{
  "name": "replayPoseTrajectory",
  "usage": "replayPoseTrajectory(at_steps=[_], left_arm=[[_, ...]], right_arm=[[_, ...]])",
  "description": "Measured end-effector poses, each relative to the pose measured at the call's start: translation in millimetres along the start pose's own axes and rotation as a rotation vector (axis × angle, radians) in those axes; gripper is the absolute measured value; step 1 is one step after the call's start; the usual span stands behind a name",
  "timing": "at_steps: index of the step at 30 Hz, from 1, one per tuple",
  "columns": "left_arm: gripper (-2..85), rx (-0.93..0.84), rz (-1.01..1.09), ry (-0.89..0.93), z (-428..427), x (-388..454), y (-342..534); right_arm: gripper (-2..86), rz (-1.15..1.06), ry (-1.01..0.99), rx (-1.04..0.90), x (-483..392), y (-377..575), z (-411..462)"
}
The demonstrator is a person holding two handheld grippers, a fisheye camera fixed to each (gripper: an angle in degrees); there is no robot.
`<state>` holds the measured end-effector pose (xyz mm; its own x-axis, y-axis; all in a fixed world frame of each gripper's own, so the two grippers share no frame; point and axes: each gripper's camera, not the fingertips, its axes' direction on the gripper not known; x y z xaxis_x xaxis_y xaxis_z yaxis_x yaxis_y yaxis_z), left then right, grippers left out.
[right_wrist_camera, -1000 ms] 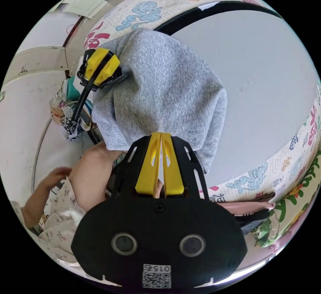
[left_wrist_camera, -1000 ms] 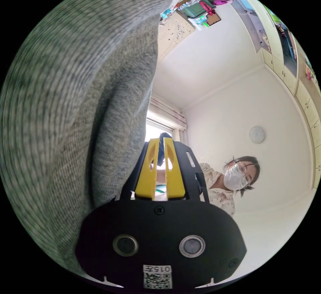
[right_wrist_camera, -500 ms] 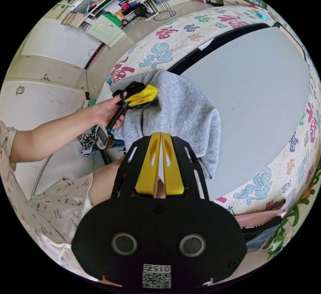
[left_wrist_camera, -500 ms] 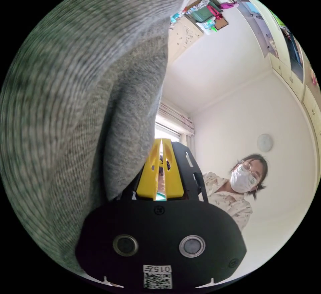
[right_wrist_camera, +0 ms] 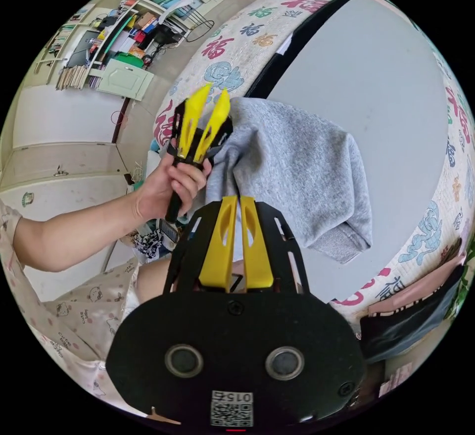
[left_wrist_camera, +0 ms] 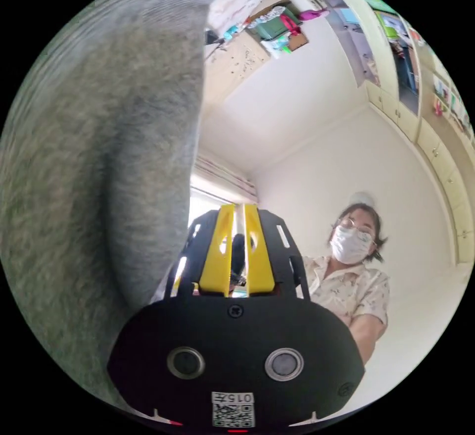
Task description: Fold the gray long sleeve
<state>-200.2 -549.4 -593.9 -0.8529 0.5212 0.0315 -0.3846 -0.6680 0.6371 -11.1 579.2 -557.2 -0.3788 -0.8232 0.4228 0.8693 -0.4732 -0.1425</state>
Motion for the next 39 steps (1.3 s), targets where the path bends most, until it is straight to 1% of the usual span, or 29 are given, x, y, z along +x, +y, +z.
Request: replayPoseTrajectory(at_steps=[1,2,4,5,6,8,10,12,13,15,17,18,19,20,21,22,23,24,25,26,27,28,29,30,34,36,37,38,39], left_arm=[[2.2,-0.005,0.045,0.08,-2,11,-14],[1.2,-0.001,0.145,0.132,-4,29,-28],[0.5,0.073,0.271,0.132,-11,63,-48],[0.4,0.106,0.364,0.091,-14,92,-61],[0.8,0.1,0.411,0.062,-14,108,-68],[2.8,0.009,0.557,-0.094,-6,176,-94],[3.0,-0.081,0.643,-0.22,2,223,-109],[1.3,-0.179,0.72,-0.237,8,260,-121],[0.4,-0.23,0.746,-0.218,9,277,-131],[0.0,-0.283,0.745,-0.246,9,292,-146],[0.1,-0.317,0.717,-0.301,7,297,-164],[0.1,-0.326,0.713,-0.311,6,297,-168],[0.1,-0.341,0.703,-0.328,6,297,-173],[0.5,-0.332,0.696,-0.38,5,295,-179],[0.8,-0.313,0.687,-0.421,4,293,-181],[1.4,-0.247,0.665,-0.507,0,288,-185],[1.9,-0.178,0.646,-0.539,-5,283,-190],[1.7,-0.152,0.62,-0.531,-8,279,-193],[1.3,-0.129,0.553,-0.482,-12,272,-202],[0.3,-0.14,0.494,-0.442,-13,267,-214],[-0.1,-0.151,0.476,-0.44,-12,267,-220],[-0.4,-0.174,0.491,-0.466,-8,275,-230],[-0.7,-0.182,0.535,-0.509,-4,288,-239],[-0.7,-0.189,0.563,-0.52,-1,296,-244],[-0.9,-0.286,0.644,-0.531,23,345,-283],[-0.9,-0.333,0.665,-0.594,41,371,-297],[-0.9,-0.371,0.689,-0.706,61,395,-300],[-0.9,-0.423,0.81,-0.85,88,425,-294],[-0.9,-0.447,0.89,-0.918,102,439,-288]], right_arm=[[4.3,0.004,-0.013,0.01,-8,0,6],[6.1,0.007,-0.035,0.035,-16,-1,11],[8.2,0.006,-0.081,0.067,-29,1,18],[8.9,0.008,-0.102,0.073,-38,3,23],[9.1,0.008,-0.11,0.069,-43,4,27],[9.4,0.014,-0.121,0.021,-61,10,43],[9.1,0.021,-0.097,-0.005,-77,16,55],[8.0,0.025,-0.05,-0.024,-93,20,66],[6.8,0.03,0.004,-0.031,-105,19,73],[4.3,0.014,0.124,-0.015,-129,11,81],[1.1,0.005,0.401,0.068,-169,-9,88],[0.6,0.003,0.475,0.085,-180,-16,91],[0.1,-0.001,0.614,0.098,-200,-30,105],[-0.3,0.007,0.738,0.073,-216,-46,125],[-0.4,0.02,0.8,0.053,-221,-54,137],[-0.7,0.072,0.941,0.006,-227,-70,164],[-0.8,0.157,1.127,-0.064,-228,-86,193],[-0.9,0.203,1.24,-0.107,-227,-93,207],[-0.9,0.288,1.471,-0.19,-224,-107,236],[-1.0,0.35,1.657,-0.287,-220,-117,264],[-1.0,0.354,1.721,-0.359,-218,-121,279],[-1.0,0.35,1.806,-0.483,-217,-127,305],[-1.0,0.344,1.868,-0.544,-225,-132,322],[-1.0,0.343,1.894,-0.543,-231,-134,326],[-1.0,0.399,1.956,-0.477,-270,-143,343],[-1.0,0.405,1.967,-0.475,-283,-148,351],[-1.0,0.405,1.966,-0.474,-291,-150,356],[-1.0,0.404,1.964,-0.474,-299,-153,361],[-1.0,0.403,1.964,-0.475,-303,-154,363]])
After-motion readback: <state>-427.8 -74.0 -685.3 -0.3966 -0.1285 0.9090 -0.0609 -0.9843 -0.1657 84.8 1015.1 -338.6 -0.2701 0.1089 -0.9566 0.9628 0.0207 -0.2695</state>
